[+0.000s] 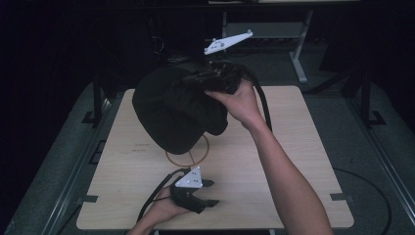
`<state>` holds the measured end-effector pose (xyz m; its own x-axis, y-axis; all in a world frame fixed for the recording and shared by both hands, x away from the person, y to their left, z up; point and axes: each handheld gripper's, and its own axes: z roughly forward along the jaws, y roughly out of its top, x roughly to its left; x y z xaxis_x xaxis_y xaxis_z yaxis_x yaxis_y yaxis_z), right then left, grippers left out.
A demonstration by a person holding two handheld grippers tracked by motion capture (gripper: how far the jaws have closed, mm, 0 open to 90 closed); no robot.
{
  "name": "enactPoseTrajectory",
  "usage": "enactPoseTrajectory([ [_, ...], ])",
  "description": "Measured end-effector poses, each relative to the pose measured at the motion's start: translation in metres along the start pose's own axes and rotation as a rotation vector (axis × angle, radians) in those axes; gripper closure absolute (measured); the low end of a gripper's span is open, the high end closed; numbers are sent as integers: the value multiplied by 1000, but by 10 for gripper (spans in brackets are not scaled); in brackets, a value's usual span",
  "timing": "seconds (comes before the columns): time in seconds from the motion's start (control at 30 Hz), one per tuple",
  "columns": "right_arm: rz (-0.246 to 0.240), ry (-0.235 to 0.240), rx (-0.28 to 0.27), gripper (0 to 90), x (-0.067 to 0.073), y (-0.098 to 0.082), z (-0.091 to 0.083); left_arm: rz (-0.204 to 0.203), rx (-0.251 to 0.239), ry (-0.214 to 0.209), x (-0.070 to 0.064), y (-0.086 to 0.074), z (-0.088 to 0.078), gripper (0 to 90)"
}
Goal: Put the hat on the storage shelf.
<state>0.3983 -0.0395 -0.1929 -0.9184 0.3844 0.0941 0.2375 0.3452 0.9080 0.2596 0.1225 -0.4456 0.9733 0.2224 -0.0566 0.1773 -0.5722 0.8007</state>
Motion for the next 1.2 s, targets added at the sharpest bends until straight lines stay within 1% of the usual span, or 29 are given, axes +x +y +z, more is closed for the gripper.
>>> enactPoseTrajectory([
  [0.03, 0, 0, 0, 900, 0, 0, 0, 0, 0, 0, 0, 0, 0, 356],
  [0.07, -5, 1, 9, 900, 0, 1, 3, 1, 1, 0, 0, 0, 0, 356],
  [0.1, -9, 4, 20, 900, 1, 4, 11, 0, 3, -3, 0, 0, 0, 356],
  [0.13, -9, 4, 20, 900, 1, 4, 11, 0, 3, -3, 0, 0, 0, 356],
  [0.23, -16, 11, 32, 900, 2, 5, 22, 7, 12, -7, -1, 0, 2, 353],
  [0.3, -14, 13, 34, 900, 2, 5, 24, 11, 19, -13, -1, 1, 2, 352],
  [0.33, -9, 17, 44, 900, 2, 4, 31, 11, 24, -13, -2, 1, 3, 352],
  [0.4, -7, 19, 49, 900, 3, 4, 34, 14, 25, -16, -2, 1, 4, 352],
  [0.43, -6, 23, 68, 900, 3, 2, 41, 18, 27, -17, -3, 2, 5, 351],
  [0.47, -6, 23, 68, 900, 3, 2, 41, 18, 27, -17, -3, 2, 5, 351],
  [0.5, -7, 25, 86, 900, 3, 0, 50, 17, 33, -22, -3, 2, 6, 350],
  [0.53, -7, 25, 86, 900, 3, 0, 50, 17, 33, -22, -3, 2, 6, 349],
  [0.57, -9, 24, 101, 899, 3, -3, 56, 26, 34, -23, -3, 3, 6, 349],
  [0.6, -9, 24, 101, 899, 3, -3, 56, 26, 34, -23, -3, 3, 6, 349],
  [0.63, -2, 25, 118, 899, 3, -6, 63, 36, 34, -23, -3, 3, 7, 349],
  [0.67, -6, 25, 114, 898, 3, -7, 64, 29, 38, -25, -4, 4, 8, 348],
  [0.73, -2, 29, 112, 898, 2, -8, 66, 28, 39, -25, -4, 4, 8, 348],
  [0.8, 7, 28, 108, 896, 1, -11, 68, 23, 29, -28, -4, 4, 10, 348],
  [0.9, 13, 17, 113, 893, 1, -13, 73, 26, 29, -28, -4, 5, 11, 344],
  [0.97, 20, 21, 115, 893, 1, -13, 75, 27, 29, -28, -4, 5, 11, 344],
  [1.03, 21, 15, 127, 895, 0, -13, 83, 28, 23, -26, -4, 5, 10, 343],
  [1.2, 38, 14, 123, 895, -1, -13, 91, 28, 20, -23, -3, 5, 7, 343],
])
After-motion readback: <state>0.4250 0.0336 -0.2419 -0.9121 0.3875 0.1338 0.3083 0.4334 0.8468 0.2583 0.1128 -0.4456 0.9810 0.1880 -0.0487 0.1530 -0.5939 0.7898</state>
